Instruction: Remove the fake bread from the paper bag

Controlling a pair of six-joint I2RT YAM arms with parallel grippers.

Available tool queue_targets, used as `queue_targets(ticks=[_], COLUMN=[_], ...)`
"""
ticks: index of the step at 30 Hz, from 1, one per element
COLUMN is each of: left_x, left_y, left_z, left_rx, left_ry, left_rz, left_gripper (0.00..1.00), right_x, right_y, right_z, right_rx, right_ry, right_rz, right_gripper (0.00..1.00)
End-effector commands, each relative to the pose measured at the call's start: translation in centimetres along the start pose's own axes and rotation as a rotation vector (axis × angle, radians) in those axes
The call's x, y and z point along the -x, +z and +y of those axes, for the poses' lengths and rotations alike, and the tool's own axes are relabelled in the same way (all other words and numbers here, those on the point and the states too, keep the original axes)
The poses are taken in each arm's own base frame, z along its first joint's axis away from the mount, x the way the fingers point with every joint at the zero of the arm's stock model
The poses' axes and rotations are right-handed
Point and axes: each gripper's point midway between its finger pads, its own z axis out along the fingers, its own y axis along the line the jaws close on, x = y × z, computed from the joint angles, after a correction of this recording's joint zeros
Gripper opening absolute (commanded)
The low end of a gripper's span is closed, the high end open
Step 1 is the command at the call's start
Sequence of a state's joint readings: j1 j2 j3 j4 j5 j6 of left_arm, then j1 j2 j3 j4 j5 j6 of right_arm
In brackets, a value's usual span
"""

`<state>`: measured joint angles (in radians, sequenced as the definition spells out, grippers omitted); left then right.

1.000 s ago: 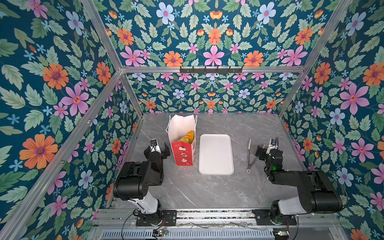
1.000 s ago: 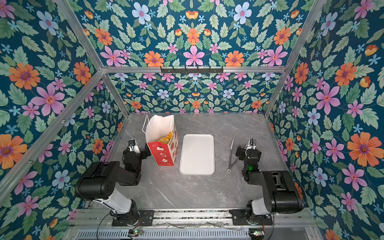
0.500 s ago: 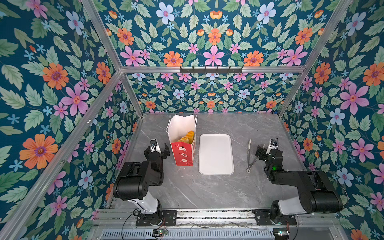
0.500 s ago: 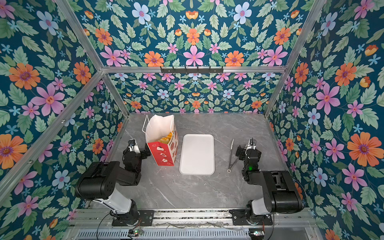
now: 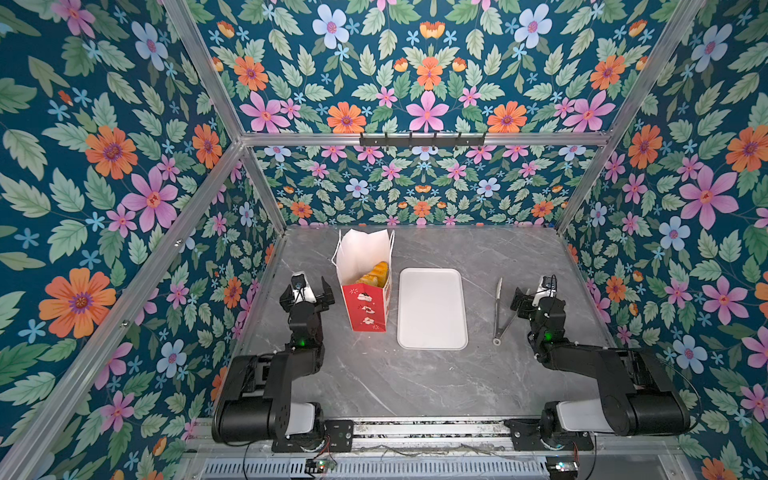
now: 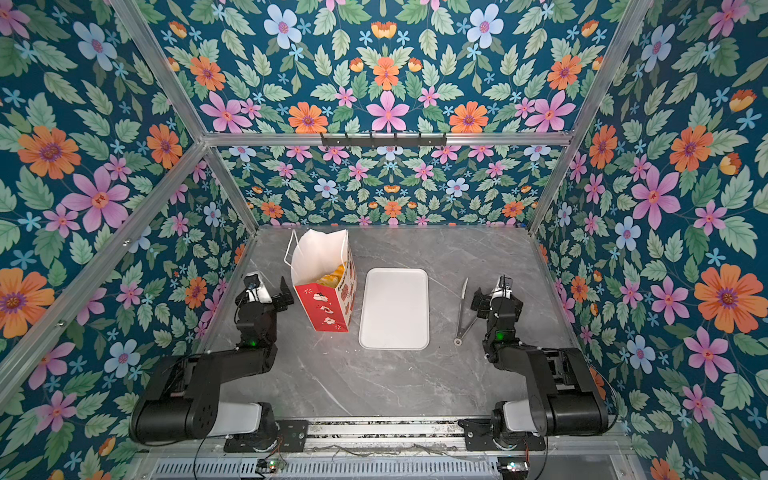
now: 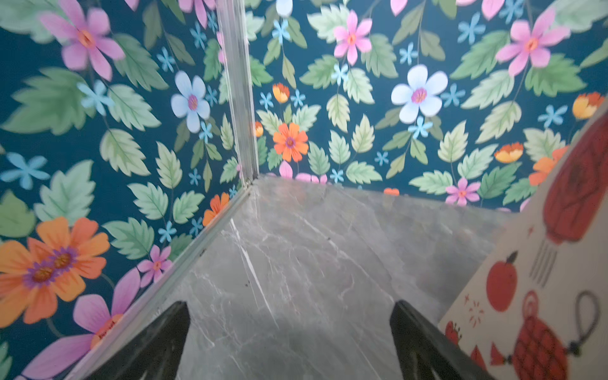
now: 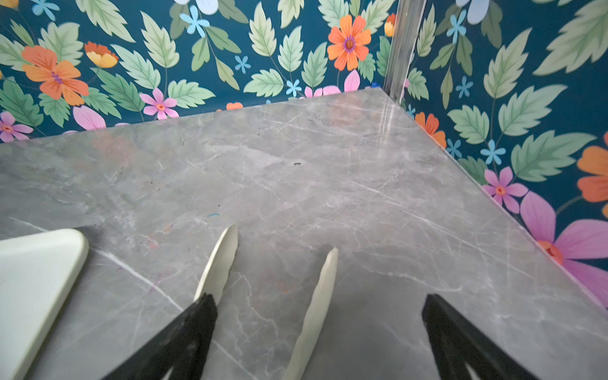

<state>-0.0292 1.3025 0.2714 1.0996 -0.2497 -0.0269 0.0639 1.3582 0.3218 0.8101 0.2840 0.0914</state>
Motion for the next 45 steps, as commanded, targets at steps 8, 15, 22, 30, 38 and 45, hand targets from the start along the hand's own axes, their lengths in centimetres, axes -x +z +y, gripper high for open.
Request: queue_targets(ticks=[8, 15, 22, 30, 38, 45], left_x=[13.8, 14.6, 13.3, 12.3, 11.5, 10.7], left_y=[-3.6, -7.8, -12.2, -9.6, -6.0, -3.4], left_z=[0.4, -5.9, -9.3, -9.6, -9.4, -10.0], left_rx=[0.003, -0.371, -0.638, -0.583, -0.465, -0.418], left_ry=[-0.179, -0.197, -0.109, -0.116, -0.088, -0.066], left_rz=[-0.092, 0.230, 0.415, 0.435, 0.415, 0.425], left_gripper=[0.85, 0.81, 0.82, 0.80, 0.78, 0.72], right_x=[6.1, 6.4, 4.7, 3.8, 2.7, 1.5], right_y=[-5.8, -9.0, -9.0, -8.6, -8.6, -8.2], right_z=[1.3, 3.8, 5.6, 6.1, 6.1, 6.2], right_rx=[0.021, 0.162, 0.250, 0.268, 0.265, 0.260], right_ry=[0.135, 0.189, 0.221, 0.265, 0.282, 0.288], right_rz=[0.127, 0.337, 0.421, 0.432, 0.451, 0.487], right_gripper=[0.99, 0.99, 0.99, 0.99, 0.99, 0.99])
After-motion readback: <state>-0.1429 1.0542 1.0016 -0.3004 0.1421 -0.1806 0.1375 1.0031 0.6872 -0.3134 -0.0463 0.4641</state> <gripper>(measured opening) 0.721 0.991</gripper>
